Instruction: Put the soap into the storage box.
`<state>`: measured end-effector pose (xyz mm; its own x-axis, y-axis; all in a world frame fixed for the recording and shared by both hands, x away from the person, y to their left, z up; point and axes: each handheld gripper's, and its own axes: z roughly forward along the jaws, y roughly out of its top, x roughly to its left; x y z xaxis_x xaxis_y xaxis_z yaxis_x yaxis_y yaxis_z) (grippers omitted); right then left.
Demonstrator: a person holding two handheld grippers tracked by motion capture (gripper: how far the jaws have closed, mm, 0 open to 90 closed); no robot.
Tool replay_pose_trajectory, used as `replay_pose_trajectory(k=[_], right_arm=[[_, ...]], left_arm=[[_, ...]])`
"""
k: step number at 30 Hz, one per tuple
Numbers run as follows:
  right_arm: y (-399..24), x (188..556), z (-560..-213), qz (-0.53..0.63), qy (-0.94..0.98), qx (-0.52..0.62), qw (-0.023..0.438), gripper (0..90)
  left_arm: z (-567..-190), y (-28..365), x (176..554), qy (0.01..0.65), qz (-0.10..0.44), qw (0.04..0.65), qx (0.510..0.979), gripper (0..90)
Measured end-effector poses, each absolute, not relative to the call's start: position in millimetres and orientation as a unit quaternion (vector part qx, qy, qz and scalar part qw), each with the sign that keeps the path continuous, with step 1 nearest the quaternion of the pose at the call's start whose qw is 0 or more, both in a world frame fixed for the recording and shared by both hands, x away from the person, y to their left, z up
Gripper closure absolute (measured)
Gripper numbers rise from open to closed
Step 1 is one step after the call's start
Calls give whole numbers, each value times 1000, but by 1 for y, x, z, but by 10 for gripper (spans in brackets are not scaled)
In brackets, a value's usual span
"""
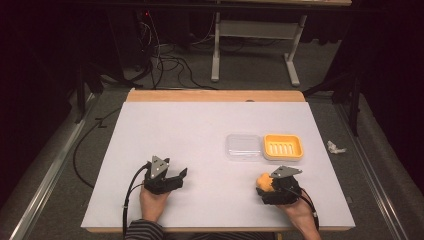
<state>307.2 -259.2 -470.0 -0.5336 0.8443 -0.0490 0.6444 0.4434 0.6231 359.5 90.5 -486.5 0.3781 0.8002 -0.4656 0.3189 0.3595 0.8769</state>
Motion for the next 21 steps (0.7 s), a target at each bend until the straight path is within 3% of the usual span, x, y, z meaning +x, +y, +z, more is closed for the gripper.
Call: replay_pose_trajectory(k=[21], right_arm=[[-262,315,-466,265,850,429,154,258]], left_arm=[[-487,91,360,526,188,635,534,248]])
